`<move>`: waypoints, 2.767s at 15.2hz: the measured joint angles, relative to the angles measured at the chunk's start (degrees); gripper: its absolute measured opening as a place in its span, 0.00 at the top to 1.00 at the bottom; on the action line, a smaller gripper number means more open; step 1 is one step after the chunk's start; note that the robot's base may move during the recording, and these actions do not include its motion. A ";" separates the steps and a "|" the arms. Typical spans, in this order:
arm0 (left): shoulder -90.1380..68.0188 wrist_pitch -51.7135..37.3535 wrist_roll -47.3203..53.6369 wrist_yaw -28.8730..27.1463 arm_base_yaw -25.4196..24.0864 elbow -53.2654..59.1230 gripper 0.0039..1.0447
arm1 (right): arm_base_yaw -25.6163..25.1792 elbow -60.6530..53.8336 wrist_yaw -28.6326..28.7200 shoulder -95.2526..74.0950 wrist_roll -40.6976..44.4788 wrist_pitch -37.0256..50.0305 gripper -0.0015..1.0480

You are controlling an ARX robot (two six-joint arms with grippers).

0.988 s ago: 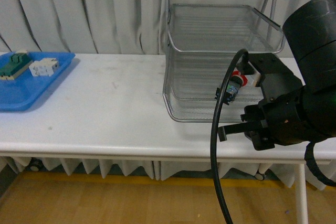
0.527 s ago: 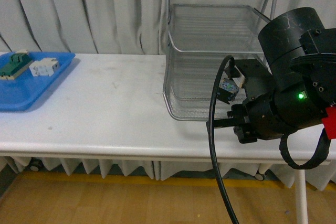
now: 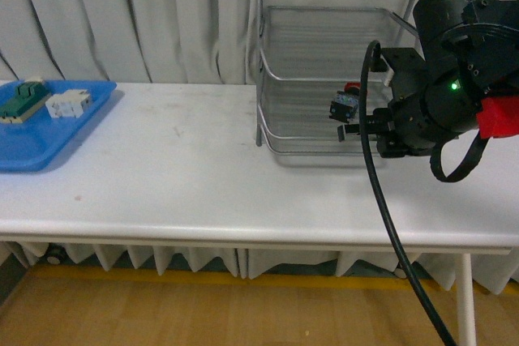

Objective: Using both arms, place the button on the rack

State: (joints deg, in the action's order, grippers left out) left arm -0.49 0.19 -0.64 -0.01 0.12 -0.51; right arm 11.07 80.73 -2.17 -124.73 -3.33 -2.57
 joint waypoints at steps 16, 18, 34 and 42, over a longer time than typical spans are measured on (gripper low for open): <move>0.00 0.00 0.02 0.00 0.00 0.00 0.06 | -3.06 -4.55 7.13 6.36 0.00 2.32 0.98; 0.00 0.00 0.02 0.00 0.00 0.00 0.06 | -2.45 -12.72 10.64 14.43 0.07 6.75 0.98; 0.00 0.00 0.02 0.00 0.00 0.00 0.06 | -11.08 -74.82 2.16 85.00 2.95 36.17 0.98; 0.00 -0.02 0.02 0.02 0.00 0.00 0.06 | -11.08 -80.11 2.16 99.34 2.97 27.41 0.98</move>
State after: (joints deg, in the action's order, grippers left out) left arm -0.49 0.16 -0.62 0.01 0.12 -0.51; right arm -0.01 0.62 -0.01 -25.39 -0.36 24.84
